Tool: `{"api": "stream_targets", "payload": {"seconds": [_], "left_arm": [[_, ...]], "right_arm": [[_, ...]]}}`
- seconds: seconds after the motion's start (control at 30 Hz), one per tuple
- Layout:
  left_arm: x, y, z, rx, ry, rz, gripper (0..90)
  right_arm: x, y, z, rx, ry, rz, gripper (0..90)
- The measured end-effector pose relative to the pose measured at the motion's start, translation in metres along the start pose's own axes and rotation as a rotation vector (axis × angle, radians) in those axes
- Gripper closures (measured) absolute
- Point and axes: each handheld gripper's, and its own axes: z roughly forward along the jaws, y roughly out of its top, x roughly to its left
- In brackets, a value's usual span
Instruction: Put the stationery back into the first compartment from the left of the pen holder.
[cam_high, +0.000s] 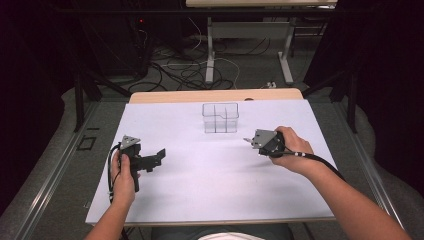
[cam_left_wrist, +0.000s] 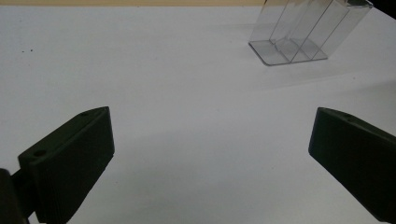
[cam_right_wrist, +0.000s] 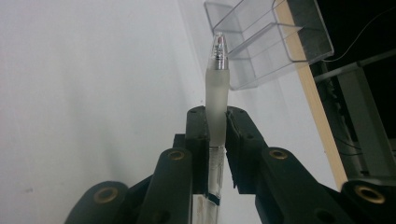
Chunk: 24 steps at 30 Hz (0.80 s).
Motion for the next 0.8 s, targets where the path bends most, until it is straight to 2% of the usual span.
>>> {"api": "stream_targets", "payload": {"seconds": [0.13,0.27,0.43,0.5,0.8], "left_arm": [[0.0,0.0,0.0,-0.002,0.0,0.001,0.2],[0.0,0.0,0.001,-0.002,0.001,0.001,0.2],[0.0,0.0,0.0,-0.003,0.0,0.002,0.2],[0.0,0.0,0.0,-0.002,0.0,0.0,0.2],[0.0,0.001,0.0,-0.002,0.0,-0.002,0.2]], "right_arm": [[-0.005,0.004,-0.002,-0.064,0.007,0.086,79.9],[-0.011,0.013,-0.006,-0.118,0.007,0.128,79.9],[-0.02,0.026,-0.009,-0.195,0.02,0.214,79.9],[-0.023,0.031,-0.008,-0.227,0.026,0.24,79.9],[-0.04,0.052,-0.006,-0.3,0.027,0.324,79.9]]}}
